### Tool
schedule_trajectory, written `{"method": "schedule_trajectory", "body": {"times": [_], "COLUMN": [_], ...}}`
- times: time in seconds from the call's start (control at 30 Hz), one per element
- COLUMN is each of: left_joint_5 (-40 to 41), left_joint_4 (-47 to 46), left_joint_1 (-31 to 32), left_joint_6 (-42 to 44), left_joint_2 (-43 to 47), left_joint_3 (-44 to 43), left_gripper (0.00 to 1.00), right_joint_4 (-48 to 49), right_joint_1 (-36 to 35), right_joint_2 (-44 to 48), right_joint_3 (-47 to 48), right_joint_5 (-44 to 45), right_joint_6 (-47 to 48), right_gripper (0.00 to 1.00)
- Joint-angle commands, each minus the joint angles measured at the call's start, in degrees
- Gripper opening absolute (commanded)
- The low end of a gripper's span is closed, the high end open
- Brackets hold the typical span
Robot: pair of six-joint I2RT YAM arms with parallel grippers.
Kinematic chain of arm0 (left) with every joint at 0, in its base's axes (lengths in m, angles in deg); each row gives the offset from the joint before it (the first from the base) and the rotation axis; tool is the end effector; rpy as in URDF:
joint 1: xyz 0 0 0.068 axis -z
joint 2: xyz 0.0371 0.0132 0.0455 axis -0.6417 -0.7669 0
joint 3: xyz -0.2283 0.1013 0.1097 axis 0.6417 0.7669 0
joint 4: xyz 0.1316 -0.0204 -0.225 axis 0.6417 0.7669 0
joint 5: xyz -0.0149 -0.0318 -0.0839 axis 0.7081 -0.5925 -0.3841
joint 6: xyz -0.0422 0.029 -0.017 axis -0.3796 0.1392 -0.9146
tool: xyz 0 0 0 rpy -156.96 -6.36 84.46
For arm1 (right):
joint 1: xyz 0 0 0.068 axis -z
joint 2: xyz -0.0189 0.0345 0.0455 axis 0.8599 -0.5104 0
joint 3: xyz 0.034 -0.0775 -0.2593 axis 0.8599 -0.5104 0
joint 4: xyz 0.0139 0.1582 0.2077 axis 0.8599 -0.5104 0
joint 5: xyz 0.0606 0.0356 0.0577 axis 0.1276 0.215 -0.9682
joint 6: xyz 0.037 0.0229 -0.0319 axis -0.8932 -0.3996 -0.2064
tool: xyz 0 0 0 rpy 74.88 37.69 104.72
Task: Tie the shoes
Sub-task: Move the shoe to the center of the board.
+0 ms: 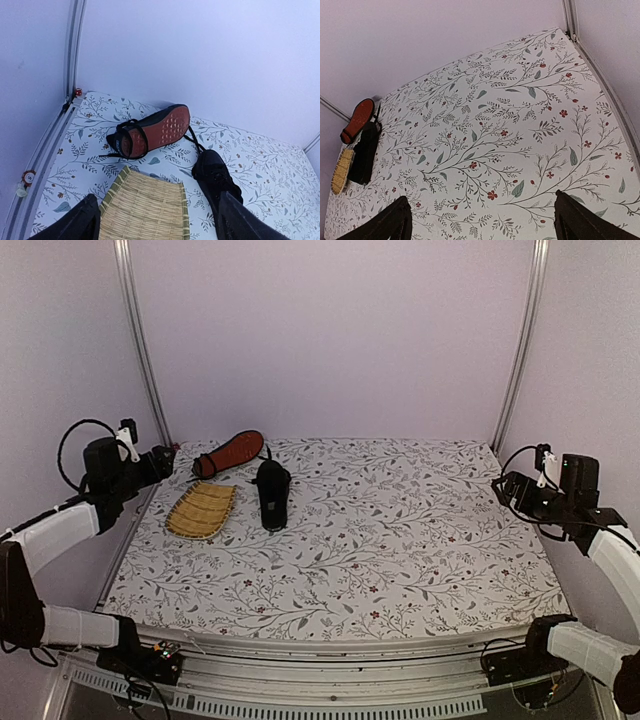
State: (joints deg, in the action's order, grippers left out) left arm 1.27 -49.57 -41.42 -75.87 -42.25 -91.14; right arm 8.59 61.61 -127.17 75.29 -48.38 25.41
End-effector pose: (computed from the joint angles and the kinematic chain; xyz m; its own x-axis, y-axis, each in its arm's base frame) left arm 0.2666 0.0029 0.2674 -0.2585 -0.3462 -0.9018 -0.0030 0.9338 -0.3577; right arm 0.1902 0.0009 0.2727 -0.5114 0.3146 -0.7996 -0.0194 0.9261 0.3768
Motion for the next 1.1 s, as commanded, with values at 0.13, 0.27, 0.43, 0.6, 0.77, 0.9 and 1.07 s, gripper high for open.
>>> {"method": "schedule_trajectory", "body": {"times": [0.13,0.27,0.43,0.6,0.77,0.9,1.07], "left_joint_5": [-9.75,-14.67,-16.53,-19.06,-17.51,-22.72,-21.44], "left_joint_4": [12.1,24.33,31.73,31.02,29.98,28.77,28.77], "left_joint_1": [0.32,-0.46,-0.61,-0.53,-0.61,-0.61,-0.8], "left_joint_6": [-4.84,-1.19,6.15,7.46,10.8,9.54,9.5], "left_joint_2": [5.69,6.47,8.97,10.91,12.16,12.14,12.84], "left_joint_3": [-3.8,-12.97,-18.19,-14.08,-9.48,-9.33,-8.13], "left_gripper": [0.85,0.96,0.97,0.97,0.97,0.96,0.96], "right_joint_4": [1.99,-0.78,4.34,5.41,3.75,1.58,0.8], "right_joint_1": [-1.92,-16.25,-28.58,-39.42,-48.8,-53.12,-54.59], "right_joint_2": [-3.58,-9.26,-13.91,-24.66,-41.18,-56.5,-72.23], "right_joint_3": [2.21,6.0,6.64,11.71,25.91,41.74,58.39], "right_joint_5": [-7.02,3.26,6.83,12.1,15.27,16.03,16.15], "right_joint_6": [1.21,-1.41,-11.3,-18.77,-20.9,-21.78,-23.36], "right_gripper": [0.96,0.95,0.96,0.95,0.86,0.81,0.78]}}
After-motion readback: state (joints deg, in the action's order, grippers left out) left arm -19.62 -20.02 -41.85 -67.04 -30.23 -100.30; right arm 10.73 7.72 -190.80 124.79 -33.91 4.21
